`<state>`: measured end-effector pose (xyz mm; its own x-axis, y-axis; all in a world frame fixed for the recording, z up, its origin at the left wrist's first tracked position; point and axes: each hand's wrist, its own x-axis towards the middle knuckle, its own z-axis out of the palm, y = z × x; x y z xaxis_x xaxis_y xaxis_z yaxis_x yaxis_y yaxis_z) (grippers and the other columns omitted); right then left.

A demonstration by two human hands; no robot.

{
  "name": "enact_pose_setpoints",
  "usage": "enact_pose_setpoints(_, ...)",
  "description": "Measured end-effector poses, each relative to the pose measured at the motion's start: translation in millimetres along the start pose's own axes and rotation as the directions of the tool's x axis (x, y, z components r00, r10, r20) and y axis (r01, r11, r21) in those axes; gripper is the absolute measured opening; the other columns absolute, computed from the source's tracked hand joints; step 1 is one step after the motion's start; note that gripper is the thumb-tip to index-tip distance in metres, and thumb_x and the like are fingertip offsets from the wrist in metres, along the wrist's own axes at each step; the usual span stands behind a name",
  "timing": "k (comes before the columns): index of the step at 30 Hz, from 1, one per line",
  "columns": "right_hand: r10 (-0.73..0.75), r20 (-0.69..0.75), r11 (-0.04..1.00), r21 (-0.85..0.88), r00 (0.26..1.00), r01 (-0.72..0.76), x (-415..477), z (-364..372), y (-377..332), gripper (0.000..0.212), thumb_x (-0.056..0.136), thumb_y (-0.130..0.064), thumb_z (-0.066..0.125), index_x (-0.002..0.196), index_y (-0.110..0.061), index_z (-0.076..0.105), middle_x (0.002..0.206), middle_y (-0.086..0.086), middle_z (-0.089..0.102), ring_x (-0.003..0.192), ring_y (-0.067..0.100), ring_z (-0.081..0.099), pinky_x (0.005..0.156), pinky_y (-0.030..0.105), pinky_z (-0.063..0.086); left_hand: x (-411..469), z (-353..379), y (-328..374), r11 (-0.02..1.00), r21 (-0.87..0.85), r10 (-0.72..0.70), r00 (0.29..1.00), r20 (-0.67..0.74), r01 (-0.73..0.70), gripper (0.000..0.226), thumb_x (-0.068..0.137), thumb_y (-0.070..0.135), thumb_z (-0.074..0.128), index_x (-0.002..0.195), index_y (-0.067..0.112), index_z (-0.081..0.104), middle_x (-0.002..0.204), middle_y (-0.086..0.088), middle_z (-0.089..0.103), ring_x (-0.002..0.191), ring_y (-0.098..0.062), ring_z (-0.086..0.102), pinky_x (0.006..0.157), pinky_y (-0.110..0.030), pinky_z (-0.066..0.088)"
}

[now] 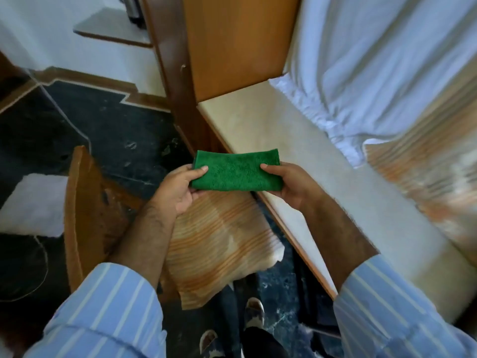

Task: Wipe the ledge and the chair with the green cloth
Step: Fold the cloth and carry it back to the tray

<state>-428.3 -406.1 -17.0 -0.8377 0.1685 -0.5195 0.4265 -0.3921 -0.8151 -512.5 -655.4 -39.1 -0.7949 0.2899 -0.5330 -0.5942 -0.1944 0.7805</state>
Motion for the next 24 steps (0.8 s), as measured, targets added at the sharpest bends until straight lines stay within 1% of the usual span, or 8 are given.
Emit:
enact_pose_setpoints(2, -0.043, -0.089, 0.999, 0.021, 0.995, 0.045, -27.0, -28.2, -8.9, 0.028, 0.098, -0.007, 0.069, 0.126, -0.004, 0.071, 0.111, 0.008, 0.08, 0.093, 0.017, 0.079, 0.07, 0.026, 0.065, -8.4, 32.7, 0.0, 0.998, 0.055, -0.01, 0.999, 0.051, 0.007, 0.009, 0.093, 0.012, 0.069, 0.101, 0.015, 0.067, 0.094, -0.008, 0.079, 0.084, -0.02, 0.078, 0.062, -0.035, 0.063)
enact_pose_setpoints(3, -0.067, -0.127, 0.997, 0.036, 0.99, 0.072, -40.9, -44.0, -12.6, 0.027, 0.098, -0.008, 0.069, 0.125, -0.004, 0.071, 0.112, 0.008, 0.08, 0.094, 0.017, 0.078, 0.07, 0.026, 0.065, -12.1, 50.0, -1.5, 0.998, 0.067, -0.017, 0.997, 0.081, 0.011, 0.007, 0.092, 0.014, 0.071, 0.098, 0.015, 0.068, 0.092, -0.007, 0.08, 0.083, -0.02, 0.078, 0.061, -0.035, 0.062)
enact_pose_setpoints(7, -0.121, -0.264, 0.987, 0.071, 0.957, 0.145, -99.1, -110.9, -18.8, 0.022, 0.097, -0.013, 0.072, 0.118, -0.011, 0.076, 0.106, 0.002, 0.083, 0.092, 0.014, 0.08, 0.073, 0.025, 0.064, -26.7, 121.6, -16.1, 0.988, 0.155, -0.024, 0.977, 0.21, -0.009, 0.011, 0.091, 0.026, 0.073, 0.089, 0.019, 0.065, 0.091, -0.004, 0.079, 0.084, -0.02, 0.078, 0.063, -0.037, 0.062)
enact_pose_setpoints(10, -0.141, -0.38, 0.969, 0.136, 0.914, 0.206, -147.6, -164.3, -17.5, 0.017, 0.097, -0.015, 0.071, 0.114, -0.013, 0.077, 0.102, 0.001, 0.084, 0.085, 0.013, 0.081, 0.068, 0.024, 0.063, -42.5, 181.6, -37.4, 0.971, 0.234, -0.03, 0.954, 0.297, -0.042, 0.011, 0.091, 0.021, 0.073, 0.083, 0.021, 0.066, 0.093, -0.003, 0.076, 0.083, -0.019, 0.076, 0.063, -0.036, 0.062)
enact_pose_setpoints(13, -0.155, -0.498, 0.956, 0.142, 0.853, 0.256, -200.6, -222.8, -13.0, 0.012, 0.099, -0.016, 0.069, 0.109, -0.016, 0.077, 0.101, 0.001, 0.08, 0.087, 0.014, 0.077, 0.069, 0.027, 0.062, -65.2, 248.5, -68.5, 0.949, 0.309, -0.065, 0.914, 0.401, -0.068, 0.009, 0.094, 0.013, 0.069, 0.093, 0.022, 0.07, 0.096, -0.003, 0.077, 0.079, -0.019, 0.076, 0.062, -0.034, 0.062)
enact_pose_setpoints(16, -0.168, -0.599, 0.95, 0.114, 0.783, 0.291, -254.6, -279.2, -5.8, 0.017, 0.099, -0.016, 0.07, 0.115, -0.015, 0.076, 0.102, 0.002, 0.079, 0.09, 0.015, 0.075, 0.067, 0.025, 0.061, -90.8, 314.9, -103.6, 0.92, 0.379, -0.104, 0.868, 0.486, -0.101, 0.015, 0.096, 0.01, 0.065, 0.108, 0.018, 0.068, 0.101, -0.006, 0.076, 0.076, -0.019, 0.077, 0.061, -0.031, 0.061)
enact_pose_setpoints(20, -0.207, -0.713, 0.94, 0.044, 0.67, 0.337, -332.9, -360.1, 13.4, 0.017, 0.095, -0.019, 0.077, 0.111, -0.014, 0.078, 0.11, 0.006, 0.082, 0.1, 0.022, 0.079, 0.071, 0.027, 0.064, -131.2, 403.0, -161.5, 0.879, 0.447, -0.127, 0.822, 0.556, -0.167, 0.016, 0.095, 0.012, 0.066, 0.11, 0.02, 0.067, 0.1, -0.005, 0.076, 0.082, -0.02, 0.076, 0.059, -0.027, 0.06)
enact_pose_setpoints(24, -0.216, -0.793, 0.949, -0.033, 0.57, 0.313, -411.7, -439.9, 34.4, 0.018, 0.09, -0.023, 0.083, 0.105, -0.015, 0.08, 0.094, 0.002, 0.085, 0.081, 0.018, 0.083, 0.061, 0.021, 0.062, -170.6, 486.8, -232.0, 0.874, 0.456, -0.166, 0.78, 0.604, -0.167, 0.027, 0.096, 0.01, 0.065, 0.122, 0.008, 0.063, 0.111, -0.01, 0.073, 0.098, -0.027, 0.072, 0.068, -0.035, 0.064)
